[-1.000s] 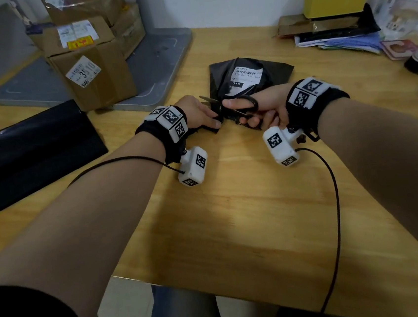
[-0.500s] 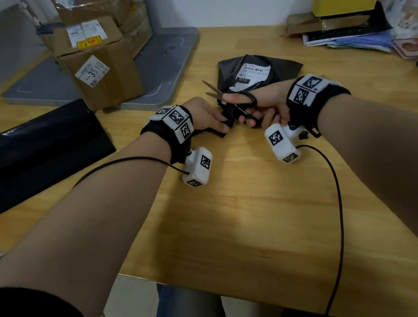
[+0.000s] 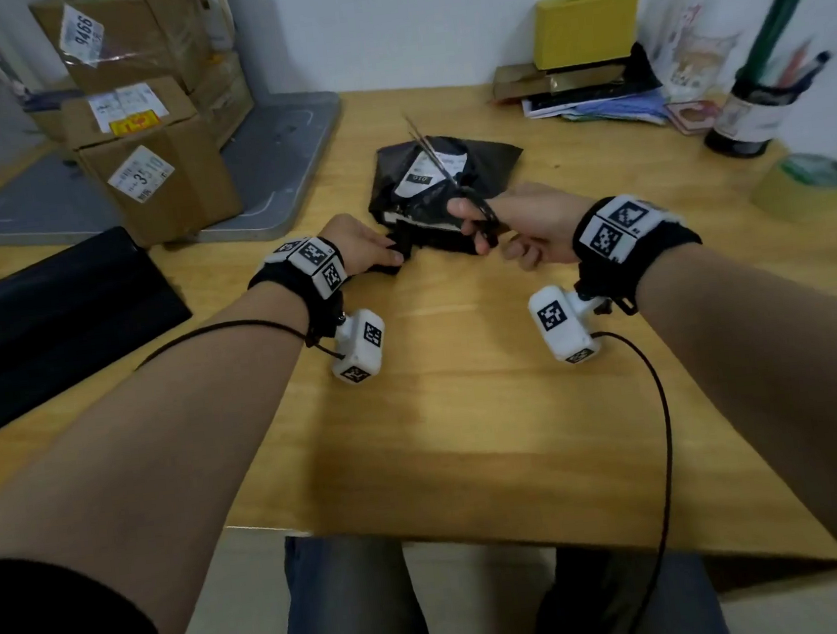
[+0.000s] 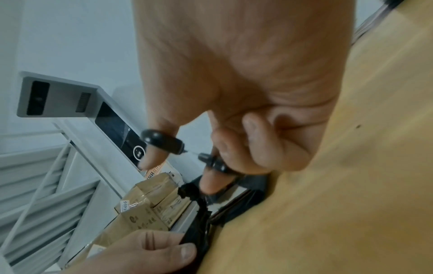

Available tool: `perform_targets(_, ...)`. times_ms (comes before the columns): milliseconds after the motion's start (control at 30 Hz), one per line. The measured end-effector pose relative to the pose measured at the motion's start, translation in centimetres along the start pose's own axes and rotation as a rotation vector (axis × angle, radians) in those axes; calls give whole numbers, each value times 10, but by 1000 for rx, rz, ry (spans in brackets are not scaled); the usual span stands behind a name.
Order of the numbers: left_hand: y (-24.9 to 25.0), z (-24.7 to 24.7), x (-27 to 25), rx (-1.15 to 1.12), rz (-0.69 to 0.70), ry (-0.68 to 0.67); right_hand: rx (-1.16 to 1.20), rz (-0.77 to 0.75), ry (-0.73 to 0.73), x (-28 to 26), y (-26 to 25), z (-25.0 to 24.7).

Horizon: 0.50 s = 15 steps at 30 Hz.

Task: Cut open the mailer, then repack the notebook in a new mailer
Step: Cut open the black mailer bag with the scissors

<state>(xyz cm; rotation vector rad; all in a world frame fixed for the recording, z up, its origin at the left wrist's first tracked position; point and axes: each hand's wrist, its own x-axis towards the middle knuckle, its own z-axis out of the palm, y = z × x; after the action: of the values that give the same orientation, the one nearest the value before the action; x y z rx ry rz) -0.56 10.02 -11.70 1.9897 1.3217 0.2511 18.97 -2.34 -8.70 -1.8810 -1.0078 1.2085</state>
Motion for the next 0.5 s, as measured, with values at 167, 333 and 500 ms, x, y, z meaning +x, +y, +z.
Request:
perform_targets(167, 21, 11, -25, -163, 127, 77, -23, 36, 374, -24, 23, -29)
perform_targets(333, 54, 9, -44, -287, 111, 90, -295, 173, 451, -42, 46, -54)
perform_targets(500, 74, 16, -59, -318, 125, -23, -473, 250, 440, -57, 43, -62)
